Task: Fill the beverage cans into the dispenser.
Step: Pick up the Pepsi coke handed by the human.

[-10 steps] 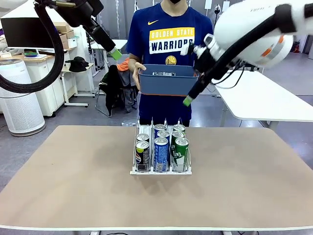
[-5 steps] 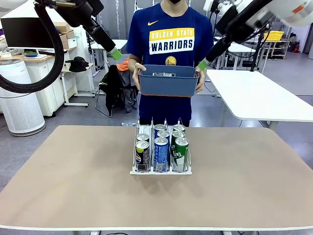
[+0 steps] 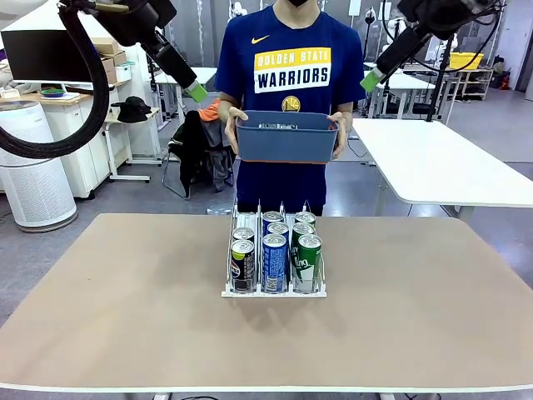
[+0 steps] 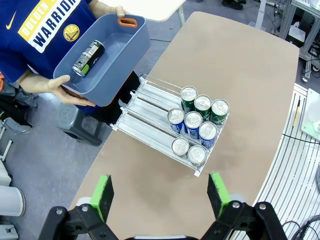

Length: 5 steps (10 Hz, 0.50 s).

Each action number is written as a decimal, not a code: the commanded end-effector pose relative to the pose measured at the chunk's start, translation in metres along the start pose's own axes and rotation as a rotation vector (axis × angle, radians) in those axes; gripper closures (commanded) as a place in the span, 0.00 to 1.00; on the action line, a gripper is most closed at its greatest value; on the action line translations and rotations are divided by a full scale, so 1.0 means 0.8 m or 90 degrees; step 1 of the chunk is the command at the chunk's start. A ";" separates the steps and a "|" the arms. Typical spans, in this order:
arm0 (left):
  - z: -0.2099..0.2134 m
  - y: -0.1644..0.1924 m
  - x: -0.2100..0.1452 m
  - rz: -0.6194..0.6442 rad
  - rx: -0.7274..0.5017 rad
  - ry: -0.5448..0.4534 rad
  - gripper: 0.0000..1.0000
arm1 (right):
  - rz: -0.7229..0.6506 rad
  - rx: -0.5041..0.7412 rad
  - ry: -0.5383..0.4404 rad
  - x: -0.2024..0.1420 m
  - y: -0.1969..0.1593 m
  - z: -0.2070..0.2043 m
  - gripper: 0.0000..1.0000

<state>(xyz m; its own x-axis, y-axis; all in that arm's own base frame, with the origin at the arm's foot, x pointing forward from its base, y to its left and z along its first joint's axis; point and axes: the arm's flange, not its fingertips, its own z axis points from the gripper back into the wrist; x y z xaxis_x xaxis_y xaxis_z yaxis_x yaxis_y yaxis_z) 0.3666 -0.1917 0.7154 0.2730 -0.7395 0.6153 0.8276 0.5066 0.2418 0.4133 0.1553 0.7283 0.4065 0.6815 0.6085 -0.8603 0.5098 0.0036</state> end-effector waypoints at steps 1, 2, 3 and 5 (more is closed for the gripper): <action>0.000 0.001 -0.001 0.002 0.002 0.002 0.00 | -0.017 -0.002 -0.007 -0.008 0.007 0.010 0.00; 0.000 0.001 -0.001 0.002 0.002 0.002 0.00 | -0.022 -0.007 -0.013 -0.012 0.015 0.008 0.00; 0.000 0.001 -0.001 0.002 0.002 0.002 0.00 | -0.017 -0.012 -0.016 -0.014 0.020 0.010 0.00; 0.000 0.001 -0.001 0.002 0.002 0.002 0.00 | -0.011 -0.012 -0.017 -0.014 0.026 0.012 0.00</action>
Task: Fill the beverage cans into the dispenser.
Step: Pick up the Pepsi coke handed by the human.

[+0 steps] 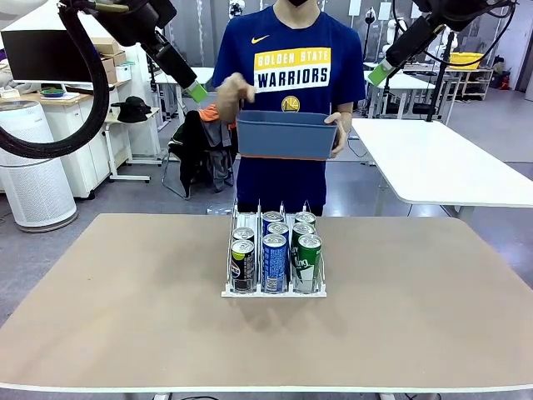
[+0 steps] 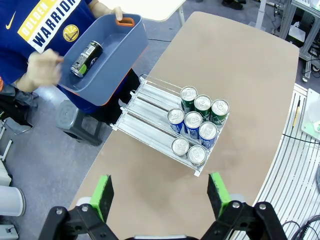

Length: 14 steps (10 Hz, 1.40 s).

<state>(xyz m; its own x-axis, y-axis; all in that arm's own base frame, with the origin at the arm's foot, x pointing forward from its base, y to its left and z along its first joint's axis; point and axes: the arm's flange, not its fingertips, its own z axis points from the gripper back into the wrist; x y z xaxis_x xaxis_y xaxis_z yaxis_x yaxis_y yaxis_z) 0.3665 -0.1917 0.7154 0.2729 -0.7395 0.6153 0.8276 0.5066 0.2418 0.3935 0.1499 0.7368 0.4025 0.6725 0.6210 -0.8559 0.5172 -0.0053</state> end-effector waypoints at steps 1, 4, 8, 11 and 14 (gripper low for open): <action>0.000 0.001 -0.001 0.002 0.002 0.002 0.00 | -0.008 -0.002 -0.009 -0.007 0.012 -0.007 0.00; 0.000 0.001 -0.001 0.002 0.002 0.002 0.00 | 0.000 -0.029 -0.025 -0.009 0.017 -0.002 0.00; 0.000 0.001 -0.001 0.002 0.002 0.002 0.00 | 0.006 -0.012 -0.012 -0.001 0.010 0.006 0.00; 0.000 0.001 -0.001 0.002 0.002 0.002 0.00 | 0.006 -0.012 -0.012 -0.001 0.010 0.006 0.00; 0.000 0.001 -0.001 0.002 0.002 0.002 0.00 | 0.006 -0.012 -0.012 -0.001 0.010 0.006 0.00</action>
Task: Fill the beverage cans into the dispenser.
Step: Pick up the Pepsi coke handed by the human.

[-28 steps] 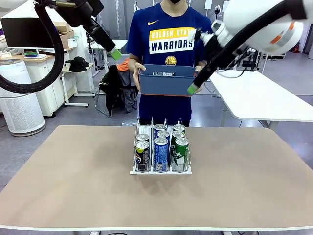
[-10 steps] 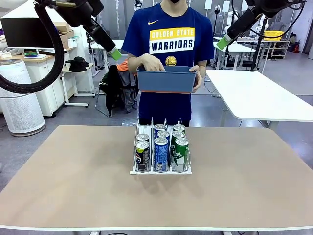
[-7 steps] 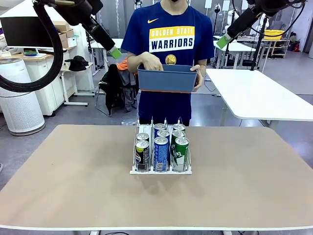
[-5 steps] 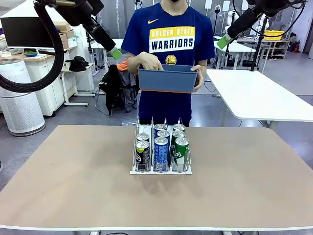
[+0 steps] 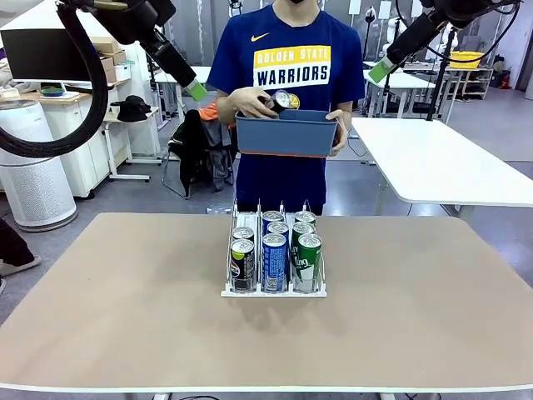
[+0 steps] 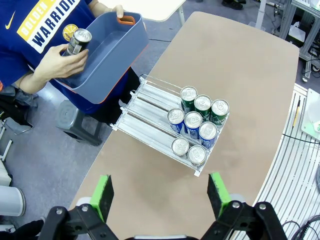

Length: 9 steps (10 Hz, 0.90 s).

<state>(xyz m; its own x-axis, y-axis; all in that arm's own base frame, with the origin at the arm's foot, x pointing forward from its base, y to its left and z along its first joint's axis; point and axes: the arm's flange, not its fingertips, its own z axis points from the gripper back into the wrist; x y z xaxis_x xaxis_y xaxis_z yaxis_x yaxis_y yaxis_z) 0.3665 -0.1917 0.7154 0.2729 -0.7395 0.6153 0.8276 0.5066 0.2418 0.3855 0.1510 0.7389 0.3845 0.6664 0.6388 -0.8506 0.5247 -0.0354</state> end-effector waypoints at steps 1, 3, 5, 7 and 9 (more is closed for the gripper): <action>0.000 0.001 -0.001 0.002 0.002 0.002 0.00 | -0.001 0.007 0.002 0.000 0.001 0.001 0.00; 0.000 0.001 -0.001 0.002 0.002 0.002 0.00 | -0.001 0.007 0.002 0.000 0.001 0.001 0.00; 0.000 0.001 -0.001 0.002 0.002 0.002 0.00 | -0.001 0.007 0.002 0.000 0.001 0.001 0.00; 0.000 0.001 -0.001 0.002 0.002 0.002 0.00 | -0.001 0.007 0.002 0.000 0.001 0.001 0.00; 0.000 0.001 -0.001 0.002 0.002 0.002 0.00 | -0.001 0.007 0.002 0.000 0.001 0.001 0.00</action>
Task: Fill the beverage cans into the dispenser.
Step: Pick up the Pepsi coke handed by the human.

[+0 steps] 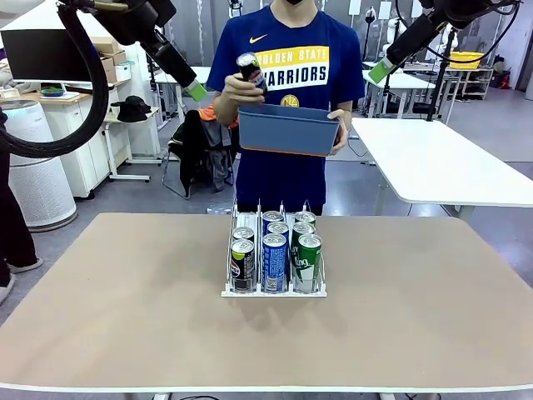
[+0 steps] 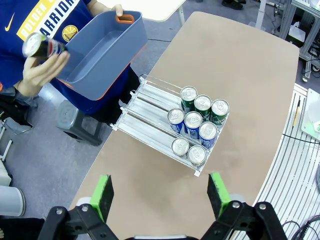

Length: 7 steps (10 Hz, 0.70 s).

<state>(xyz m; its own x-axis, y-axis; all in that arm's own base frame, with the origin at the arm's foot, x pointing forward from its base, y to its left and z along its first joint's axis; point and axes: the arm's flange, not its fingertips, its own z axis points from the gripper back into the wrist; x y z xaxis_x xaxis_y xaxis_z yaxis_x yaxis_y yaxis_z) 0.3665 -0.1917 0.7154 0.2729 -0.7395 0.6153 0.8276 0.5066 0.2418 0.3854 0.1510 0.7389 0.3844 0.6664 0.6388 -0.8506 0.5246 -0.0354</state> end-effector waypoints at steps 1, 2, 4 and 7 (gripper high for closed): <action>0.000 0.001 -0.001 0.002 0.002 0.002 0.00 | -0.001 0.007 0.002 0.000 0.001 0.001 0.00; 0.000 0.001 -0.001 0.002 0.002 0.002 0.00 | -0.001 0.007 0.002 0.000 0.001 0.001 0.00; 0.000 0.001 -0.001 0.002 0.002 0.002 0.00 | -0.001 0.007 0.002 0.000 0.001 0.001 0.00; 0.000 0.001 -0.001 0.002 0.002 0.002 0.00 | -0.001 0.007 0.002 0.000 0.001 0.001 0.00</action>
<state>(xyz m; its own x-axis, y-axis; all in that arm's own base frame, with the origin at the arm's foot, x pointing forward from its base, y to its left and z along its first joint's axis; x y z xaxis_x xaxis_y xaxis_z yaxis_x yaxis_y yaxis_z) 0.3665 -0.1917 0.7154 0.2729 -0.7395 0.6153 0.8276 0.5066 0.2418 0.3854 0.1511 0.7390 0.3844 0.6664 0.6388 -0.8506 0.5246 -0.0354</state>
